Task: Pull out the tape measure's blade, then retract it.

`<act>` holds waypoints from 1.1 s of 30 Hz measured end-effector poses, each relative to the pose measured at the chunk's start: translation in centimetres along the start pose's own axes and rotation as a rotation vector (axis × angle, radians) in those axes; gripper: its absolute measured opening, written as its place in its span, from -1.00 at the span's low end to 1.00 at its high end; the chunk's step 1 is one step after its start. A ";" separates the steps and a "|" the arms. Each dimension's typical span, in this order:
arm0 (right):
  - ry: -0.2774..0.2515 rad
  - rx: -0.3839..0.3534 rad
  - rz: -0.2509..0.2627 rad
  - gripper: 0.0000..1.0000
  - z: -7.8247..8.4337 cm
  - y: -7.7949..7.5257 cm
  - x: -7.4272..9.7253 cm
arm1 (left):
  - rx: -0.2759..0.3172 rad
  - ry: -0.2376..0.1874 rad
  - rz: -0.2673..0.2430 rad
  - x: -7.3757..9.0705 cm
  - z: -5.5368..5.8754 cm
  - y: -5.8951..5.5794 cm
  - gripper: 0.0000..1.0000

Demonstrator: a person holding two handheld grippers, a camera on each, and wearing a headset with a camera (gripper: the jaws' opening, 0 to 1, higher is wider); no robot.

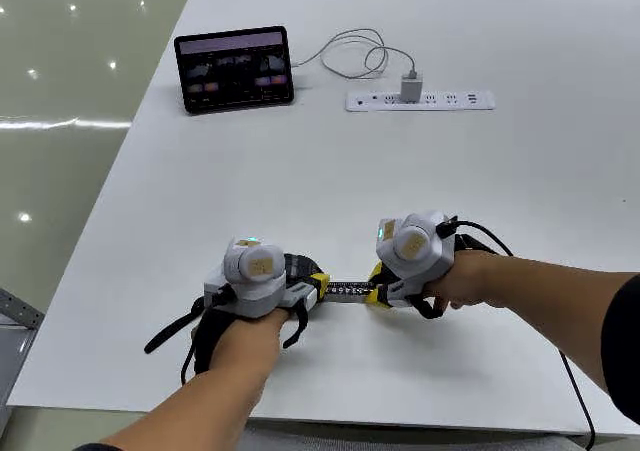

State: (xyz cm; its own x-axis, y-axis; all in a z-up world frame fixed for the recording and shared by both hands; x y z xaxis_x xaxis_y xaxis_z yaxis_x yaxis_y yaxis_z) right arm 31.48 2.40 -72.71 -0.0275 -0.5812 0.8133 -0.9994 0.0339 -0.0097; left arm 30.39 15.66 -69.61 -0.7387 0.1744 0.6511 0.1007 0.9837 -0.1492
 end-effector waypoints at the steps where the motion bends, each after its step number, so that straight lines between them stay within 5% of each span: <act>1: -0.001 0.002 -0.001 -0.78 0.0 0.0 0.0 | 0.000 0.000 0.000 0.0 0.0 0.0 0.12; 33: -0.023 0.042 -0.027 -0.80 -1.6 -0.1 -0.9 | 0.012 0.000 -0.010 -0.1 -0.1 0.0 0.12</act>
State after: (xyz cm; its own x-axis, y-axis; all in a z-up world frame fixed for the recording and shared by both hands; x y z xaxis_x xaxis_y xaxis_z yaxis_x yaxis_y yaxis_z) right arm 31.63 4.18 -72.51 -0.0006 -0.5999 0.8001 -0.9998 -0.0158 -0.0126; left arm 30.51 15.70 -69.55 -0.7396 0.1647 0.6526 0.0853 0.9847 -0.1519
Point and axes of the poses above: the centre of the closed fingertips' face, and the gripper's own axes: x roughly backward along the fingers, y roughly to its left, z roughly out of its underside, the point moved 4 cm from there along x, roughly backward along the fingers, and after that the axes turned 3 degrees about x, right-handed, at the moved point
